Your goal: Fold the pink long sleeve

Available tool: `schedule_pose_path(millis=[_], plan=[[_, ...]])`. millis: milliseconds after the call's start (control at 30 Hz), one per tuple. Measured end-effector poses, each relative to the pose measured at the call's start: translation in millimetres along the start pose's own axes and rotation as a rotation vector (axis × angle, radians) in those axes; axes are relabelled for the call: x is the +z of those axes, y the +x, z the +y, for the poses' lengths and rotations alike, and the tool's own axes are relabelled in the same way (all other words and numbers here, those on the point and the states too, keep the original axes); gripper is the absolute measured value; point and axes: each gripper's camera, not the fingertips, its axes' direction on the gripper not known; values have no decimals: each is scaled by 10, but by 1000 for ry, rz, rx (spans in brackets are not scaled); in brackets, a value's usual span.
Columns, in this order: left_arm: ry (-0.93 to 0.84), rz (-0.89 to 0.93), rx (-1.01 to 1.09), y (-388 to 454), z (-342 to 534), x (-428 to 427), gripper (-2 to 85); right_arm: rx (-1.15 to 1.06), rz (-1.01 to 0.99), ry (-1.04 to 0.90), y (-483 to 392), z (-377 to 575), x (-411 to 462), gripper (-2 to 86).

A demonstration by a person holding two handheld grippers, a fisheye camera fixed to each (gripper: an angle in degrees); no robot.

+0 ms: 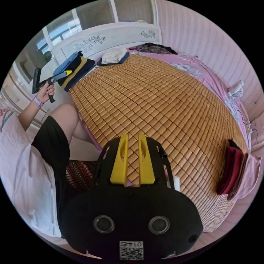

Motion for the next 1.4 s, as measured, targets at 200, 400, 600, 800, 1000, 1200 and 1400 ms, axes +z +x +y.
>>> schedule_pose_path(millis=[200,400,600,800,1000,1200,1400], plan=[[-52,233,181,1566,99,-46,-7,663,403,270,-42,1985,-1360,40],[-131,379,457,3013,-177,88,38,702,400,326,-128,2590,-1621,63],[-159,428,646,4196,-651,358,75,732,364,420,134,2779,-1800,88],[-236,447,715,5133,-1296,923,84,797,313,493,697,2916,-1921,99],[-279,480,660,5962,-2178,1621,96,865,222,508,1600,2885,-2014,119],[-349,429,592,6804,-2988,2626,132,949,257,509,2608,2864,-2149,148],[-418,481,451,7534,-3413,3652,135,1030,245,514,3672,2906,-2227,178]])
